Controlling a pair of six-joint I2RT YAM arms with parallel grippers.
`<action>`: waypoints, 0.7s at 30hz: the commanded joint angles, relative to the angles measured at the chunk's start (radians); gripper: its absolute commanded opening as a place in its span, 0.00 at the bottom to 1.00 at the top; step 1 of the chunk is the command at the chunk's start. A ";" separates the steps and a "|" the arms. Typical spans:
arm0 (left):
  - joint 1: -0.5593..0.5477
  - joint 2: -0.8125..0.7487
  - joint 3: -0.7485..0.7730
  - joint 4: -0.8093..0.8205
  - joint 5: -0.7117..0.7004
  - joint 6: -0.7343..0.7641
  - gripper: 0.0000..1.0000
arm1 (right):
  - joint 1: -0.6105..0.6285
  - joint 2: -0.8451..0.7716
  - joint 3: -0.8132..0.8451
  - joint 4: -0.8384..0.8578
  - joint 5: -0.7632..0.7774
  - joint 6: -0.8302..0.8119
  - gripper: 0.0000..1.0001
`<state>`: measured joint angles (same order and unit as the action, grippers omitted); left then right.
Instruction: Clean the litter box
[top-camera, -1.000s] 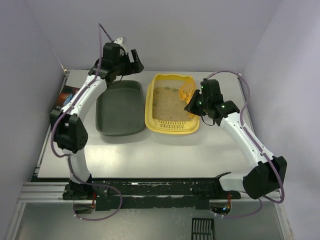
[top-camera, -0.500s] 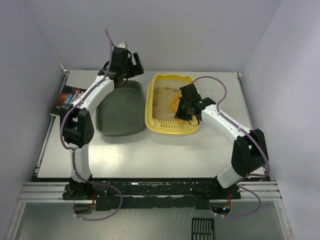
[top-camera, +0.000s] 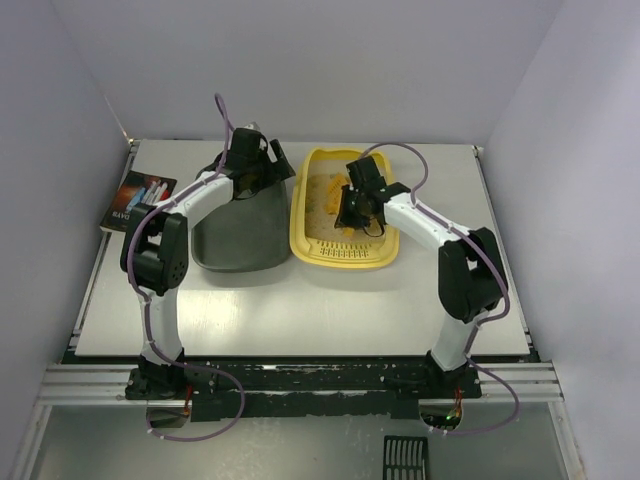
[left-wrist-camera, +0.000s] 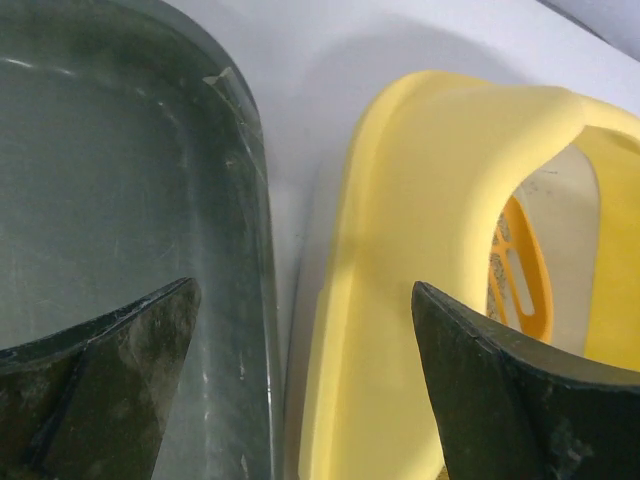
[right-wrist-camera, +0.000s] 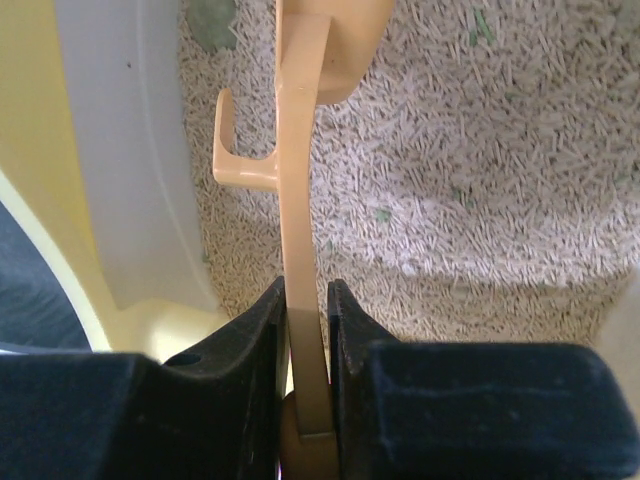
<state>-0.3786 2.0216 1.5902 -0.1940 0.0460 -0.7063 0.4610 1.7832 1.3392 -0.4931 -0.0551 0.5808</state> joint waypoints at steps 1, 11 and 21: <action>-0.004 -0.048 0.017 0.083 0.049 -0.035 0.99 | -0.004 0.058 0.075 -0.006 0.008 -0.040 0.00; -0.005 -0.018 0.015 0.103 0.068 -0.065 0.99 | -0.010 0.174 0.167 -0.018 0.035 -0.061 0.00; -0.006 -0.026 -0.046 0.149 0.068 -0.089 0.99 | -0.010 0.216 0.144 0.011 0.006 -0.027 0.00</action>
<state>-0.3790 2.0163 1.5684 -0.0959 0.0921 -0.7761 0.4576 1.9652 1.4963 -0.4992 -0.0357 0.5354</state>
